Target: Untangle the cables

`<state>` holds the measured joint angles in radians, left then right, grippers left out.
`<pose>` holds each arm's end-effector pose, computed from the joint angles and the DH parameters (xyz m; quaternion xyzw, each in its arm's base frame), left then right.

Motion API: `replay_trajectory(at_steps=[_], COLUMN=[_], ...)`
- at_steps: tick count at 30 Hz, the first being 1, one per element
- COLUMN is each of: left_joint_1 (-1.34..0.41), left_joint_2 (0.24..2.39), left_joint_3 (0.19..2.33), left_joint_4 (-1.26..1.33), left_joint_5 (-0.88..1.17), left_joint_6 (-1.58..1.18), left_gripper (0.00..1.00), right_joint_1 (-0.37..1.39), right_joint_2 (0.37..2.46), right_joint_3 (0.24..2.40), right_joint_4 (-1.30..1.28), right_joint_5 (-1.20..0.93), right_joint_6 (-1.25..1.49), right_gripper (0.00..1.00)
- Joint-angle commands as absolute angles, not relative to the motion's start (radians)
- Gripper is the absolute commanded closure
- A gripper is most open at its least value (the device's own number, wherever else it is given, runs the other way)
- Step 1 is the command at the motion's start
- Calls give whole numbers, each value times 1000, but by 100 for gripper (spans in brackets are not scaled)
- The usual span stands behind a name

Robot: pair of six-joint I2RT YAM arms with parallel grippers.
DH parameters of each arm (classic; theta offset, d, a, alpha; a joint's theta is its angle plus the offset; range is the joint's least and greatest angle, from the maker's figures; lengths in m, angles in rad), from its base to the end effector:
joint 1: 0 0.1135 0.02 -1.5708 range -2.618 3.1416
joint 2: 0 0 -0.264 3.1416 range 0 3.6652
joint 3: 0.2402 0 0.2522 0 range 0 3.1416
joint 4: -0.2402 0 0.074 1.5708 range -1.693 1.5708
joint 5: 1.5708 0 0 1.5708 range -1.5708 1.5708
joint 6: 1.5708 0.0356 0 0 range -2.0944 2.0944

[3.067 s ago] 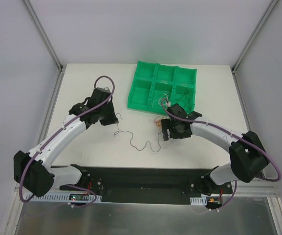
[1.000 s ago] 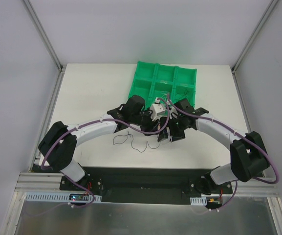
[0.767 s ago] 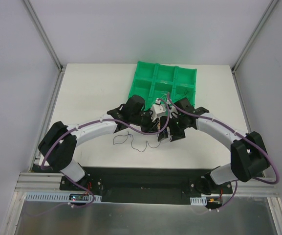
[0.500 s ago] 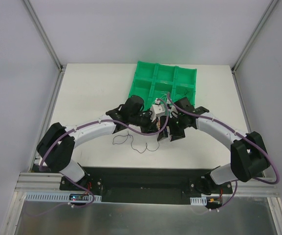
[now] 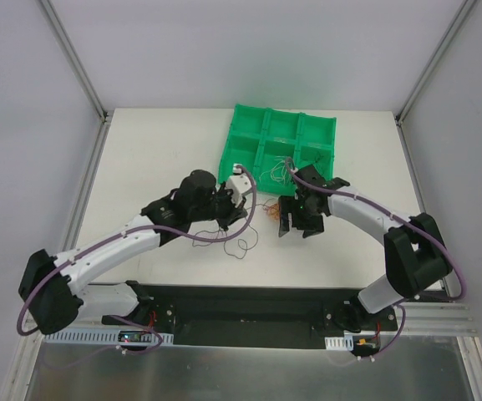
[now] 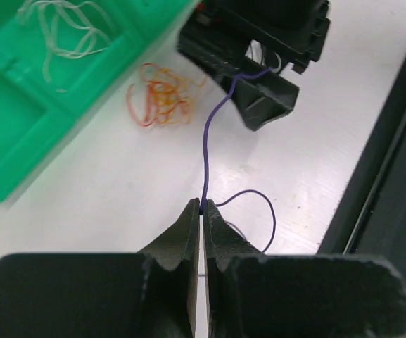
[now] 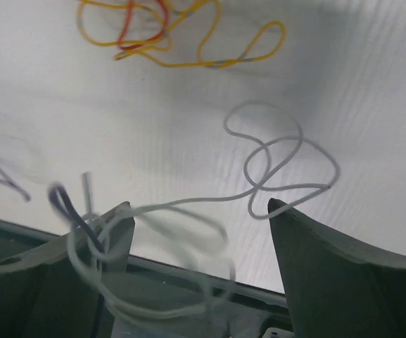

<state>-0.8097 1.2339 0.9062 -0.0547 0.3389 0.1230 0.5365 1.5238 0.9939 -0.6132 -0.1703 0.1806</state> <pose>0.1872 -0.2136 0.3005 0.4516 0.6871 -0.3173 0.4726 0.2501 0.1557 0.2059 -0.1901 0.9551 0.1520 0.1688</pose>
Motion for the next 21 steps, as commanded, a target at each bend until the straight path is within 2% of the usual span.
replay_trajectory(at_steps=[1,6,13,17,21], left_joint_1=[-805,-805,-804,-805,-804], left_joint_2=[1077,948,905,862,935], left_joint_3=[873,845,876,893,928], left_joint_4=[-159,-279,-464,-515,-534], left_joint_5=[-30,-285,-435,-454,-414], left_joint_6=[65,3,-184,-219,-230], left_gripper=[100,100,100,100,100], right_joint_1=[537,537,535,537,558], right_joint_2=[1580,1609,1608,1586,1542], right_joint_3=[1025,1011,973,943,940], right_joint_4=[-678,-686,-683,-641,-595], right_joint_5=[-22,77,143,158,156], right_joint_6=[221,225,235,229,203], right_gripper=[20,19,19,19,19])
